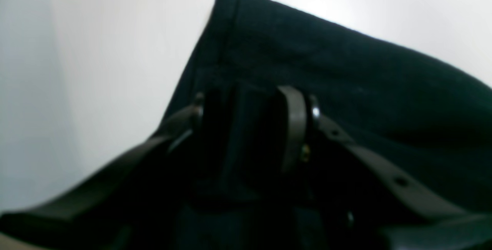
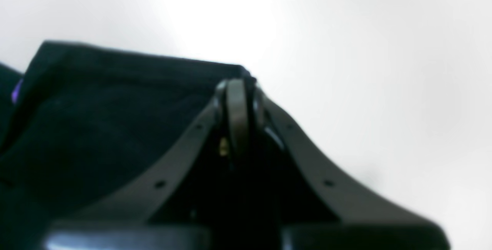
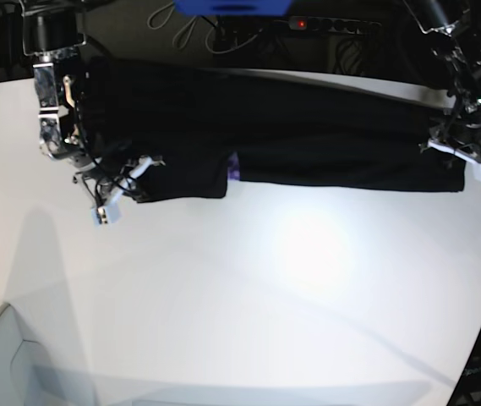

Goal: Layout the t-shirt on the table in an organized manner, then fold the t-shirt properly
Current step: 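Regrasp the folded shirt corner with the right gripper and tuck it, then pull the folded strip edge taut with both grippers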

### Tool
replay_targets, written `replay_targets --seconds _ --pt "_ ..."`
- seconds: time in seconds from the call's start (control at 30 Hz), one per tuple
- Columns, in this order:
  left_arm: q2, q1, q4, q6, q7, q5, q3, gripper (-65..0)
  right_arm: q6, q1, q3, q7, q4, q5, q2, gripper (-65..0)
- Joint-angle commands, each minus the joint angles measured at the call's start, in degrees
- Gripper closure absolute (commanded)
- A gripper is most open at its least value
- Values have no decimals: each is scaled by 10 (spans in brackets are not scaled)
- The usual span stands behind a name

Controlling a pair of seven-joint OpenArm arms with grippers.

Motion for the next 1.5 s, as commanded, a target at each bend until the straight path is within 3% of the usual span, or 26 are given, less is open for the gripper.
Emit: replay_targets --seconds 0.0,0.2,0.37,0.5,0.67,1.07,1.17,1.33,1.47 --pt "-1 0 3 -2 16 1 1 -238 6 -10 2 14 34 9 6 -12" --pt "6 0 5 -2 16 1 1 -238 2 -97 12 10 210 9 6 0" --pt "6 -2 3 -2 16 1 1 -238 2 -192 98 10 305 9 -22 0" --pt "4 -3 7 -2 16 1 1 -238 3 -247 165 10 308 9 -41 0" --pt "2 -5 7 -2 16 1 1 -238 3 -286 185 10 304 8 -48 0" --pt "1 -5 7 -2 16 1 1 -240 5 -230 181 17 142 8 -49 0" --pt "1 -6 8 -2 16 1 1 -312 5 -212 180 17 116 8 -48 0" --pt "1 -3 15 -2 14 1 1 -544 5 -204 180 17 105 8 -45 0" --pt "1 -1 55 -50 16 1 -1 -566 5 -194 180 17 101 7 -44 0"
